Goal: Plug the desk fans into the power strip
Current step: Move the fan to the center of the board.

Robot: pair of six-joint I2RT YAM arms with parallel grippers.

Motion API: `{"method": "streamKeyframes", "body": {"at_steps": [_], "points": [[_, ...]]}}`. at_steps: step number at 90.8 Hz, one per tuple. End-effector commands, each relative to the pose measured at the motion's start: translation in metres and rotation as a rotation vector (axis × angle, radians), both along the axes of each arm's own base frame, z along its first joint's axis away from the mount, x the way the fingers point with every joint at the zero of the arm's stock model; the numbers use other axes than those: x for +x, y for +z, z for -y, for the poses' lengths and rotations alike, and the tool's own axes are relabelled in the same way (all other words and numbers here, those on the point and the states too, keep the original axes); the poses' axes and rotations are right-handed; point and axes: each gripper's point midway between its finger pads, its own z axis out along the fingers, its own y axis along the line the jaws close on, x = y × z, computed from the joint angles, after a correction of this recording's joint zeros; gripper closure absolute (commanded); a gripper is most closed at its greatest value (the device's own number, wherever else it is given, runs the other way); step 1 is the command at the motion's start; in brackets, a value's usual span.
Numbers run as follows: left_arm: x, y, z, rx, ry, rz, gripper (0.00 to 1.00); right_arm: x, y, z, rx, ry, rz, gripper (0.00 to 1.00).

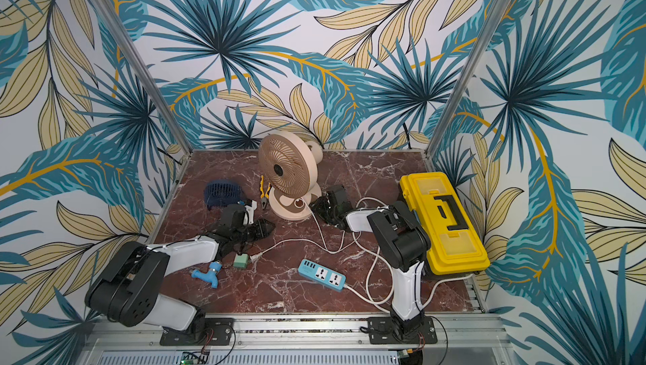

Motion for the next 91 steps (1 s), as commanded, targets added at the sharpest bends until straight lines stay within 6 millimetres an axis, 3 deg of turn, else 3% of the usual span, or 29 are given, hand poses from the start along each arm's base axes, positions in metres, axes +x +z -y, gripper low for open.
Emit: {"method": "streamKeyframes", "body": {"at_steps": [1, 31, 52, 70, 83, 91], "points": [[0.025, 0.011, 0.005, 0.014, 0.024, 0.071, 0.57, 0.015, -0.007, -0.007, -0.001, -0.018, 0.006, 0.61], [0.033, 0.008, 0.007, 0.025, 0.027, 0.074, 0.63, 0.071, -0.017, -0.013, -0.074, -0.018, 0.006, 0.69], [0.019, 0.026, 0.002, 0.042, 0.025, 0.103, 0.63, 0.104, -0.033, -0.029, -0.076, 0.016, -0.013, 0.69], [0.001, 0.044, -0.002, 0.054, 0.026, 0.131, 0.62, 0.129, -0.034, -0.036, -0.119, 0.033, -0.012, 0.69], [-0.011, 0.059, -0.006, 0.076, 0.020, 0.156, 0.57, 0.129, -0.009, -0.030, -0.168, 0.062, 0.035, 0.69], [-0.019, 0.068, -0.006, 0.098, -0.001, 0.175, 0.48, 0.122, 0.023, -0.023, -0.205, 0.090, 0.088, 0.69]]}}
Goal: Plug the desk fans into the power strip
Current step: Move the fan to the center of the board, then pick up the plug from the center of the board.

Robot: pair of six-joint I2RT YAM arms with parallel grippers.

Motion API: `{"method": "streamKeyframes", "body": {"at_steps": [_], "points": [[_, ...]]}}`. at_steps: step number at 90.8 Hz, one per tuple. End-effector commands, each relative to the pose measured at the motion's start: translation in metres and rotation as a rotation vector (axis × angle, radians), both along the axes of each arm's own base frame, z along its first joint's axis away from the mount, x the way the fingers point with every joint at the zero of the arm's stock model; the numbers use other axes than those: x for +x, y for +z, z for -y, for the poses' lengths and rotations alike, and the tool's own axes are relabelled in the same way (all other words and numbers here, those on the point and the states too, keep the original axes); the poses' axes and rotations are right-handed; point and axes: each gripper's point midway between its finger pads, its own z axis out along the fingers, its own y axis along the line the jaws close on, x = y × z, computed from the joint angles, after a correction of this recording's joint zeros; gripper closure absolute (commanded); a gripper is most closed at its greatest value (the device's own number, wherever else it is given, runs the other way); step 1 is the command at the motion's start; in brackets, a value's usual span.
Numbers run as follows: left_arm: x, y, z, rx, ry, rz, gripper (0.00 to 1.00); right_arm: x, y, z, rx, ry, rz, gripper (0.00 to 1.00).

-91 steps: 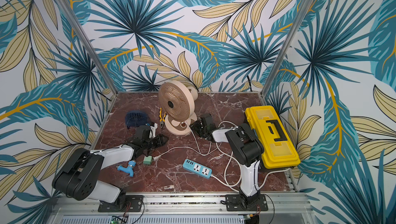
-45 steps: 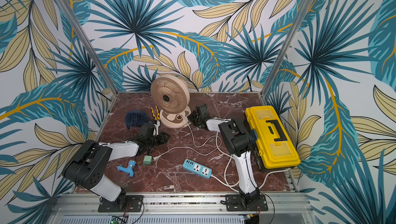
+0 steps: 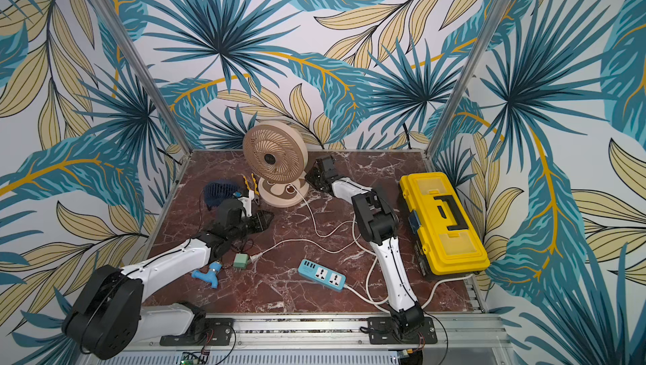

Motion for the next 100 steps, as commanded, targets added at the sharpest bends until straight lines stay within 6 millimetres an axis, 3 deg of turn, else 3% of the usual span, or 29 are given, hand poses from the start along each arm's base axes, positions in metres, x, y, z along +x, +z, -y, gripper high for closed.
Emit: {"method": "streamKeyframes", "body": {"at_steps": [1, 13, 23, 27, 40, 56, 77, 100], "points": [[-0.018, -0.004, -0.007, 0.075, -0.017, -0.010, 0.46, -0.029, 0.023, -0.001, -0.091, 0.097, -0.005, 0.68], [-0.031, 0.010, 0.003, 0.120, -0.083, 0.029, 0.29, -0.051, 0.079, 0.009, -0.156, 0.171, 0.084, 0.60], [-0.043, 0.019, 0.014, 0.186, -0.150, 0.059, 0.08, -0.079, 0.124, 0.022, -0.206, 0.235, 0.157, 0.50], [-0.046, 0.021, 0.019, 0.215, -0.184, 0.067, 0.01, -0.097, 0.129, 0.029, -0.243, 0.264, 0.145, 0.47], [-0.055, 0.022, 0.039, 0.306, -0.279, 0.077, 0.00, -0.140, 0.146, 0.056, -0.327, 0.295, 0.166, 0.33], [-0.063, 0.024, 0.087, 0.375, -0.432, 0.106, 0.00, -0.185, 0.135, 0.099, -0.412, 0.224, 0.131, 0.01], [-0.073, 0.003, 0.147, 0.534, -0.598, 0.084, 0.00, -0.225, 0.117, 0.160, -0.466, 0.017, 0.014, 0.01], [-0.064, -0.039, 0.183, 0.628, -0.687, 0.020, 0.07, -0.256, 0.103, 0.209, -0.436, -0.131, -0.053, 0.00]]}}
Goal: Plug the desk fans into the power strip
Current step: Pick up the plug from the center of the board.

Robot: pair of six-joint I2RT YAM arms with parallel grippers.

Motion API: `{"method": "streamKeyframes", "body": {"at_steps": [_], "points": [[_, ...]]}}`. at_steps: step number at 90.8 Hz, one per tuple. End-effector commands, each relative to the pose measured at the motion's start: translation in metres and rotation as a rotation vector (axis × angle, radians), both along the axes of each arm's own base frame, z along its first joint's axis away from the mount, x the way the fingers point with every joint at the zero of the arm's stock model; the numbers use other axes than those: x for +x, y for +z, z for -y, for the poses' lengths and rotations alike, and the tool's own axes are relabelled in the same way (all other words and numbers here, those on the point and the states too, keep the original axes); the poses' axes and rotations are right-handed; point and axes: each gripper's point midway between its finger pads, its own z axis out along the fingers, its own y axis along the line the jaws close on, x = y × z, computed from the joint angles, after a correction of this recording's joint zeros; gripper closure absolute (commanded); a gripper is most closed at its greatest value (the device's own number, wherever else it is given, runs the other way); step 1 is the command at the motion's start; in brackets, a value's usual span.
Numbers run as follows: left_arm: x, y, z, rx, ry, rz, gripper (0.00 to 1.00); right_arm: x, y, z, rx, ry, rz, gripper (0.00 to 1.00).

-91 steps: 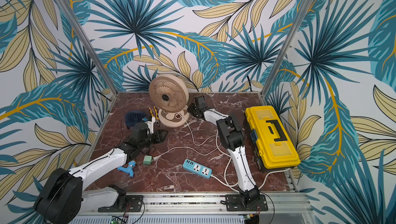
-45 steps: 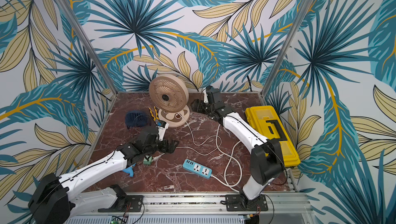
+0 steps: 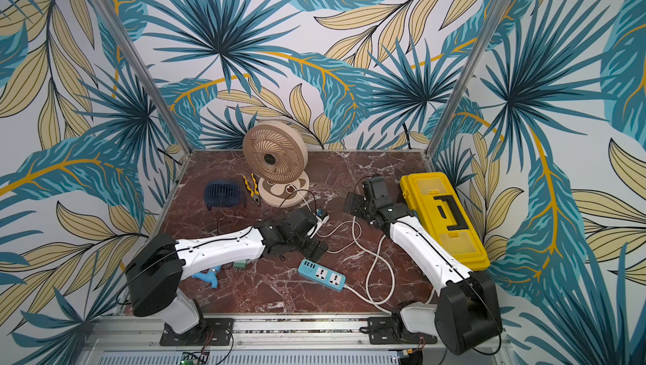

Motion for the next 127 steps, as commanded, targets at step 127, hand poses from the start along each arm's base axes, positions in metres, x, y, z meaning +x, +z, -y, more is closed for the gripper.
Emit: {"method": "streamKeyframes", "body": {"at_steps": [127], "points": [[0.001, -0.061, 0.089, -0.029, -0.250, -0.134, 0.46, -0.062, -0.018, 0.018, 0.130, -0.033, 0.033, 0.18]]}}
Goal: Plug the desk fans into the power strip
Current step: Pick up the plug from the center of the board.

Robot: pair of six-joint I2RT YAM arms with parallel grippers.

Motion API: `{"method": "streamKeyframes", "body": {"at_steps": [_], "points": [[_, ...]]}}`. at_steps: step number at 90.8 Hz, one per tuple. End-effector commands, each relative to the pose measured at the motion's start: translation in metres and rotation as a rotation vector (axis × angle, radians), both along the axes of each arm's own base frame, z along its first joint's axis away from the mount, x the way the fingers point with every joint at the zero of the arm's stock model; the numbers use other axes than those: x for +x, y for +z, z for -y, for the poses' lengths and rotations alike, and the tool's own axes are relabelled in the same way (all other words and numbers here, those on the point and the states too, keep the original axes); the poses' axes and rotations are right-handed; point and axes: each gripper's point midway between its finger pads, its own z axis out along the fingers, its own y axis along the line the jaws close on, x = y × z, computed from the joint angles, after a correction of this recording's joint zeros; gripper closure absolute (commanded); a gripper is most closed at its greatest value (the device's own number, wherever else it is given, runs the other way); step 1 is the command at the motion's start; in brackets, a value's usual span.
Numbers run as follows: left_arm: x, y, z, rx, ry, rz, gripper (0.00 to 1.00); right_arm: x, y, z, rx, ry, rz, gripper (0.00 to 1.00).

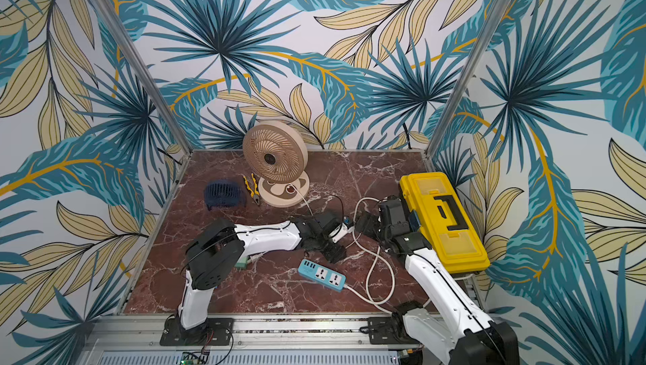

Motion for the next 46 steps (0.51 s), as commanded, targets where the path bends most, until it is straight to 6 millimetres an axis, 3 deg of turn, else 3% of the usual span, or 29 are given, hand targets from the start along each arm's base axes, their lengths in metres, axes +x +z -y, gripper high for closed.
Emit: {"method": "streamKeyframes", "body": {"at_steps": [1, 16, 29, 46], "points": [[0.007, 0.002, 0.010, -0.006, -0.014, 0.018, 0.48, -0.006, 0.001, -0.001, 0.025, 0.011, 0.029, 0.18], [0.018, 0.010, 0.009, 0.019, 0.010, 0.067, 0.80, -0.011, 0.009, -0.009, 0.067, 0.048, 0.069, 0.24], [0.034, 0.043, 0.004, 0.013, 0.057, 0.141, 1.00, -0.014, 0.013, -0.021, 0.106, 0.114, 0.086, 0.25], [0.071, 0.107, -0.024, -0.036, 0.204, 0.217, 1.00, -0.015, 0.016, -0.042, 0.176, 0.229, 0.101, 0.22]]}}
